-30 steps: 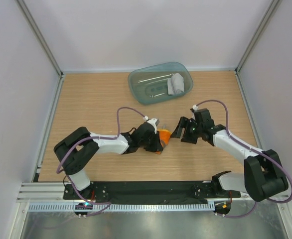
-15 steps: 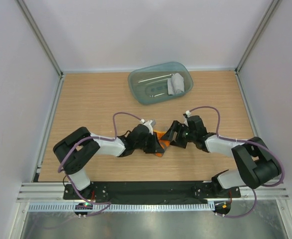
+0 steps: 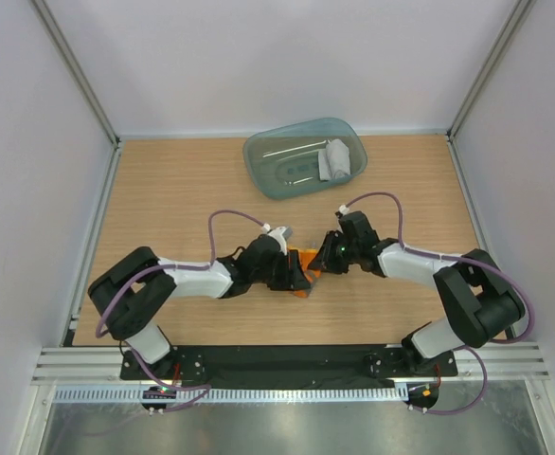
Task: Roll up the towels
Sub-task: Roll the towel
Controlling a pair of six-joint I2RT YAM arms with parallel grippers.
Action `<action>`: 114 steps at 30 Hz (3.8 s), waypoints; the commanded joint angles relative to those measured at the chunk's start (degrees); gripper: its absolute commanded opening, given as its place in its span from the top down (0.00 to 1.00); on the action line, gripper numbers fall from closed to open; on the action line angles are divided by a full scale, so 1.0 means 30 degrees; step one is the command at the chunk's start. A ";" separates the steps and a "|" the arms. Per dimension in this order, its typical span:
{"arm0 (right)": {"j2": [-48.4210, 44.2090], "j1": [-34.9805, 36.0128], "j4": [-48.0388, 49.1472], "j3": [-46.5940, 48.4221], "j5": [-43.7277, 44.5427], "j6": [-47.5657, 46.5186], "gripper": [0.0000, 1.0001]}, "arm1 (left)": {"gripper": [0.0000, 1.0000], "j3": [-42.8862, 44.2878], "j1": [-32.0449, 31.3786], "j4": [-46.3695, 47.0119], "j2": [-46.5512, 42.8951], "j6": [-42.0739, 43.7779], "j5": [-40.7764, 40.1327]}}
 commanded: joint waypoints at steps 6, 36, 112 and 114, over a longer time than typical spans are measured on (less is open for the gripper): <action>0.0262 0.0976 -0.5688 0.3263 0.2387 -0.2254 0.88 | 0.41 0.2999 -0.1629 -0.8240 -0.2918 0.4412 -0.7072; 0.1318 0.1944 -0.7542 0.5054 0.1249 -0.1055 0.87 | 0.40 0.7633 -0.9307 -0.9569 0.4022 0.6326 -1.8952; 0.6148 0.0888 0.7430 0.2446 -0.4028 -0.0351 0.37 | 0.97 -0.2358 0.7888 -0.3333 0.0240 -0.3927 0.6207; 0.6415 0.1152 0.7576 0.2622 -0.3793 -0.0264 0.42 | 0.97 -0.2563 0.8209 -0.2949 0.0535 -0.4076 0.6591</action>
